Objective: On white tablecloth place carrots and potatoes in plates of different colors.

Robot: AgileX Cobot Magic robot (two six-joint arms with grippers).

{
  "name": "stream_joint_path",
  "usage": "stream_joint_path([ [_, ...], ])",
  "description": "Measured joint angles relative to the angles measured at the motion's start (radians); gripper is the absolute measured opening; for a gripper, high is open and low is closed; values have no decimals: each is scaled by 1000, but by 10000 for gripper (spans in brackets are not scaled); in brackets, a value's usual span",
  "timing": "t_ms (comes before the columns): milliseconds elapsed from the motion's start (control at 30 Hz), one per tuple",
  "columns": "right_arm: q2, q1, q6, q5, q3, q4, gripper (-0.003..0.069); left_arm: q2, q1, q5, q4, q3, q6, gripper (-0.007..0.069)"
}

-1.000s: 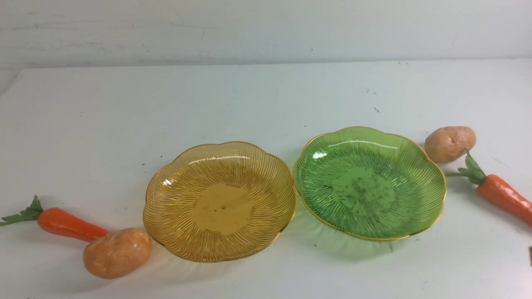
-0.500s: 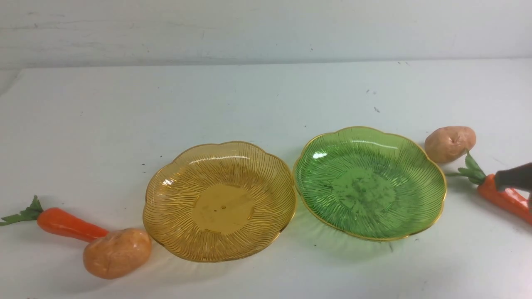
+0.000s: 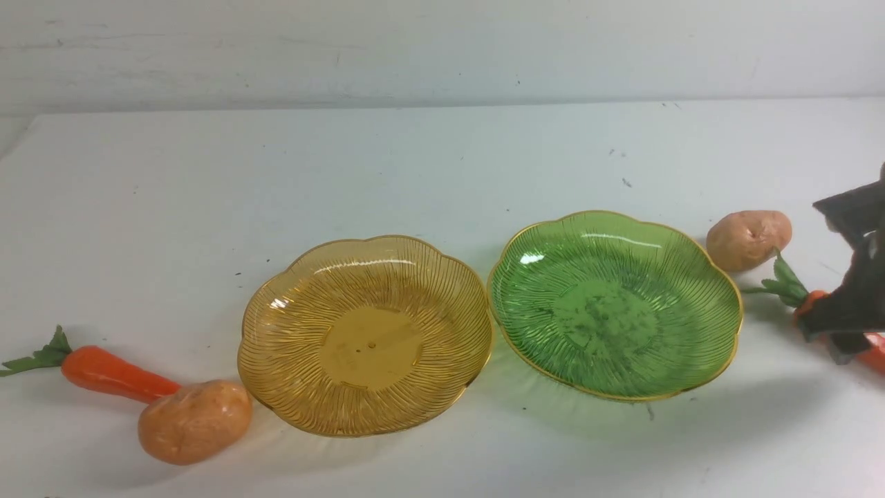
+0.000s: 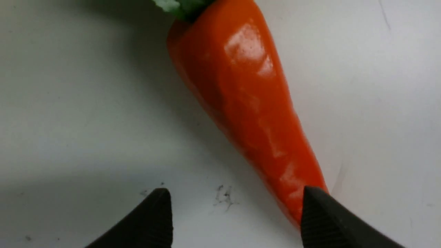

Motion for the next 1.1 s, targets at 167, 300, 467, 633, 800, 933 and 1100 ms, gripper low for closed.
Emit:
stream_joint_path([
  [167, 57, 0, -57, -28, -7, -25, 488, 0, 0, 0, 0, 0, 0, -3],
  [300, 65, -2, -74, -25, -13, -37, 416, 0, 0, 0, 0, 0, 0, -3],
  [467, 65, -7, -76, -8, -19, -53, 179, 0, 0, 0, 0, 0, 0, -3],
  [633, 67, -9, -83, 43, -36, -22, -2, 0, 0, 0, 0, 0, 0, -3],
  [800, 82, -9, -102, 133, -142, 40, 27, 0, 0, 0, 0, 0, 0, -3],
  [933, 82, -9, -139, 165, -206, 35, 186, 0, 0, 0, 0, 0, 0, -3],
  [1100, 85, -9, -213, 159, -212, 7, 367, 0, 0, 0, 0, 0, 0, -3],
])
